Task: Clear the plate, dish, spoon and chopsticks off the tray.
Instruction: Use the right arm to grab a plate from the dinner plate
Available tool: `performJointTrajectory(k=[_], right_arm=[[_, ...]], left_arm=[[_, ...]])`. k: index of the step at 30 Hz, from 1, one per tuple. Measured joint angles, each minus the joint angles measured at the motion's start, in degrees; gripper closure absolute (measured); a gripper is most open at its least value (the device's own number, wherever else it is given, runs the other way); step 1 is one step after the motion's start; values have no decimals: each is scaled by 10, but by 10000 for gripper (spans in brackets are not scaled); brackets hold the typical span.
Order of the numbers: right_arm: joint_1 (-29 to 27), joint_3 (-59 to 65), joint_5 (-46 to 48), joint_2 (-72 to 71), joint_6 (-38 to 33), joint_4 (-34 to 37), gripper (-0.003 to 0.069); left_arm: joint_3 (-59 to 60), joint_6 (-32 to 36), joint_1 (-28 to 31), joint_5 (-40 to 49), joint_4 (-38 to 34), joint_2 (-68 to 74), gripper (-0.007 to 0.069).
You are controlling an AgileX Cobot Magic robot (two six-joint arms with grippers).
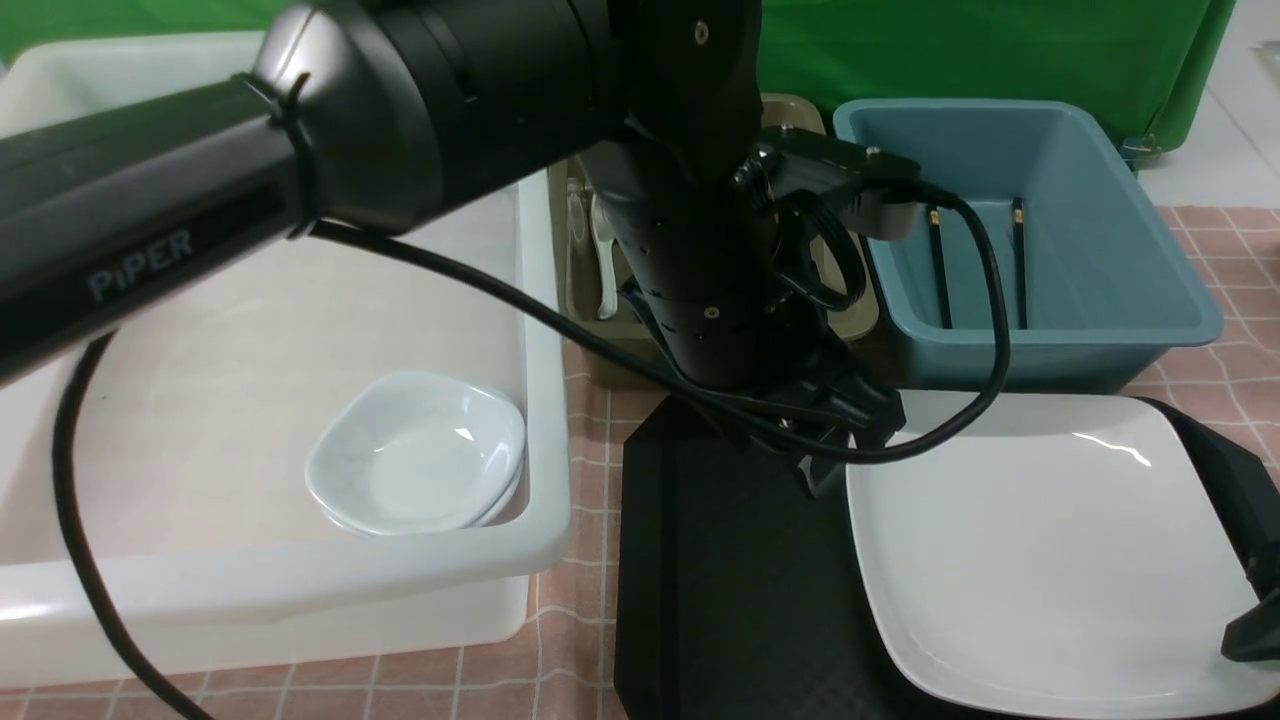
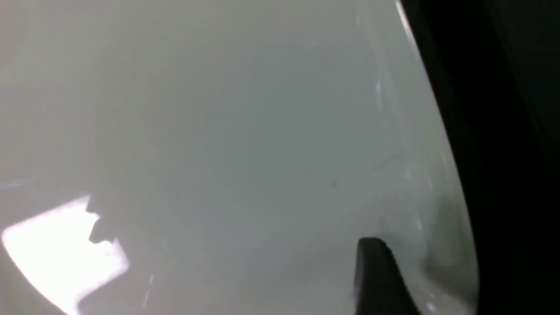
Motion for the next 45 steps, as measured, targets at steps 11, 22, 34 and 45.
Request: performJointTrajectory(k=[11, 22, 34, 45], right_arm=[[9, -6, -6, 53, -3, 20, 282], [10, -12, -8, 71, -14, 49, 404], [10, -11, 40, 34, -26, 55, 438], [10, -11, 125, -129, -7, 40, 554]], left_arm=[[0, 0, 0, 0, -9, 0, 239], [0, -1, 0, 0, -9, 0, 239], [-8, -4, 0, 0, 33, -38, 407], [-14, -4, 0, 2, 96, -163, 621]])
